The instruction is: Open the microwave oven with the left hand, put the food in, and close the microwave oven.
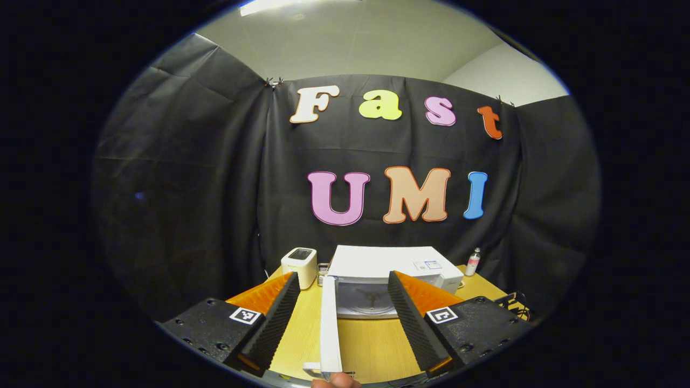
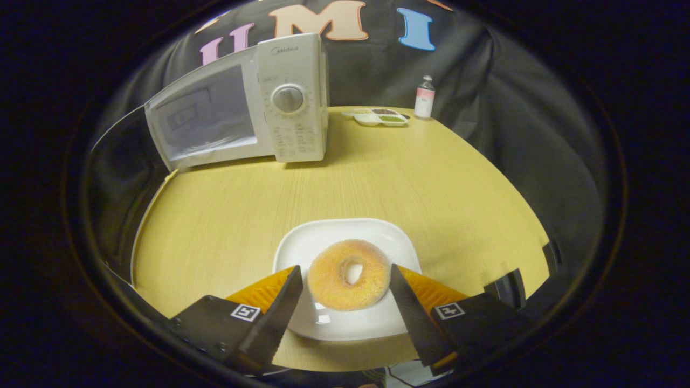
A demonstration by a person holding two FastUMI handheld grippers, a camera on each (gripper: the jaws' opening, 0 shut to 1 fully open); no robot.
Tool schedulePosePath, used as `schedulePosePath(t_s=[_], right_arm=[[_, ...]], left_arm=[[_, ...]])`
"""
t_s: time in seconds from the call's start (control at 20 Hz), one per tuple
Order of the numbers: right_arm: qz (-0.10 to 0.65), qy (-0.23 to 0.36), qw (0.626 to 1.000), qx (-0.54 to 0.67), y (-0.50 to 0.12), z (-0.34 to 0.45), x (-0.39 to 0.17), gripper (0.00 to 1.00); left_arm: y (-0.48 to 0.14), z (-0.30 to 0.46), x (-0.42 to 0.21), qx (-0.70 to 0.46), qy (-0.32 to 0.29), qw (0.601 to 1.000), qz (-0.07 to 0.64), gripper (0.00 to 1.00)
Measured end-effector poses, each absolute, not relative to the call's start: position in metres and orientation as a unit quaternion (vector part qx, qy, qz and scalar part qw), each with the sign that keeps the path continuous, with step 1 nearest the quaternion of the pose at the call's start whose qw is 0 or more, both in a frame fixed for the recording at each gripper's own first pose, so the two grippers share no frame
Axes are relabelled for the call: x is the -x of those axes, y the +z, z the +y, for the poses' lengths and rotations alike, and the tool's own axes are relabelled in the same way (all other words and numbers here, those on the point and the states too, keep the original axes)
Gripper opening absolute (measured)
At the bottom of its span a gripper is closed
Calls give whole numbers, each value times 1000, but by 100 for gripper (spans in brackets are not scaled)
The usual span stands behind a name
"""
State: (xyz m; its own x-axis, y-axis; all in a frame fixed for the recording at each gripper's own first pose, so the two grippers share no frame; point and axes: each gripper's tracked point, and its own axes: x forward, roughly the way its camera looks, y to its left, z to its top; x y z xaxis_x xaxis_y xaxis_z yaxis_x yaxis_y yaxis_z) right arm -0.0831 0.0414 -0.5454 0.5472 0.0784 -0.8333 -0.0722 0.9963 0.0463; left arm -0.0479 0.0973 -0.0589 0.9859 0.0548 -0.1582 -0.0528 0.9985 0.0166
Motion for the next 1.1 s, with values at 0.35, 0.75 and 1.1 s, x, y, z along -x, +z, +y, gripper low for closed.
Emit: schedulePosePath(t_s=[0.35,0.75,1.1], right_arm=[[474,45,879,-23,-536,42,78,90],[446,75,868,-203,-475,120,43,84],[425,121,836,-323,-431,215,8,83]], left_arm=[[-63,111,56,3,42,995,85,94],[-66,124,64,5,58,995,84,94],[-63,130,69,6,65,995,74,94]])
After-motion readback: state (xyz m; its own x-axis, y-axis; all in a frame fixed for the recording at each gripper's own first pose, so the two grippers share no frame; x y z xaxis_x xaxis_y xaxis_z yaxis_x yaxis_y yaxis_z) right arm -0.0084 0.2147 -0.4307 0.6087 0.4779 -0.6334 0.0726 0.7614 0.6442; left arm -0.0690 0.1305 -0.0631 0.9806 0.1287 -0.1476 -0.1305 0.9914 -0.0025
